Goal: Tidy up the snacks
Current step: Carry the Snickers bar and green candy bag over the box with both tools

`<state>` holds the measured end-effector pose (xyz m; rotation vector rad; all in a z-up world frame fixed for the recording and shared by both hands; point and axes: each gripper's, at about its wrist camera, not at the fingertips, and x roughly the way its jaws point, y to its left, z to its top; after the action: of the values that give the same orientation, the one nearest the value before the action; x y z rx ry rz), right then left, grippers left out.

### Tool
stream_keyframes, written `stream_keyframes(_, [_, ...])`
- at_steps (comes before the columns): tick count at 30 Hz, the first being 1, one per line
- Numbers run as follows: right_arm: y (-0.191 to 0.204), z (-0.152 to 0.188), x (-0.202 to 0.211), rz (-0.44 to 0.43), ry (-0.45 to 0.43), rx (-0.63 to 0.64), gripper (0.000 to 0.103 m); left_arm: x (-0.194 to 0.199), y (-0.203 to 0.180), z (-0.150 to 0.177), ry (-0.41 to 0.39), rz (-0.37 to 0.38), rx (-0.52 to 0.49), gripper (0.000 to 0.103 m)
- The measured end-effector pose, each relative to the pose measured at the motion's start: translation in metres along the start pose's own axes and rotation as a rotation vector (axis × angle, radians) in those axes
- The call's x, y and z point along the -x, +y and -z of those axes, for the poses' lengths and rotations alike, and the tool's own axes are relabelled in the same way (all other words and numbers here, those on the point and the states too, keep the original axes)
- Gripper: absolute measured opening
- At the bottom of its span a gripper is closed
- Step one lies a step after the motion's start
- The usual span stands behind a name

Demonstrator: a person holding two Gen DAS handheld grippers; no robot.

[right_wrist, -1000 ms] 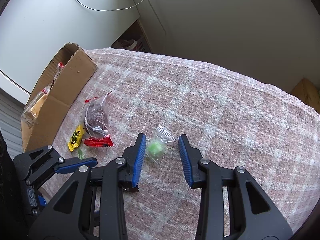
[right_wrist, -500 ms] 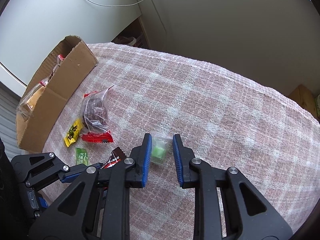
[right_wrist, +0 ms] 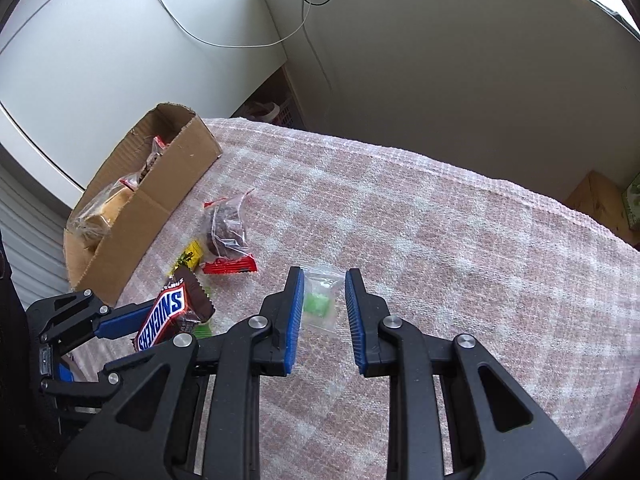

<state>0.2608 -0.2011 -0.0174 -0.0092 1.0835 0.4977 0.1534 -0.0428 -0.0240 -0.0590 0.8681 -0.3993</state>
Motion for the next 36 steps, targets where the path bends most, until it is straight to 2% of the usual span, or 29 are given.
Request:
stream_keyframes(9, [0.048, -0.016, 0.020, -0.039, -0.055, 0.071, 0.022, 0.046, 0.039, 0.005, -0.079, -0.081, 0.067, 0.027])
stream_keyframes(19, [0.110, -0.035, 0.008, -0.080, -0.062, 0.157, 0.022, 0.080, 0.106, 0.017, -0.117, -0.234, 0.142, 0.027])
stream_keyframes(23, [0.133, -0.046, -0.001, -0.094, -0.065, 0.189, 0.022, 0.088, 0.129, 0.018, -0.126, -0.273, 0.168, 0.027])
stream_keyframes(28, [0.158, -0.060, -0.017, -0.117, -0.060, 0.218, 0.022, 0.091, 0.150, 0.017, -0.137, -0.301, 0.190, 0.026])
stream_keyframes(36, [0.194, -0.083, -0.054, -0.130, -0.029, 0.256, 0.022, 0.086, 0.169, 0.016, -0.136, -0.306, 0.210, 0.027])
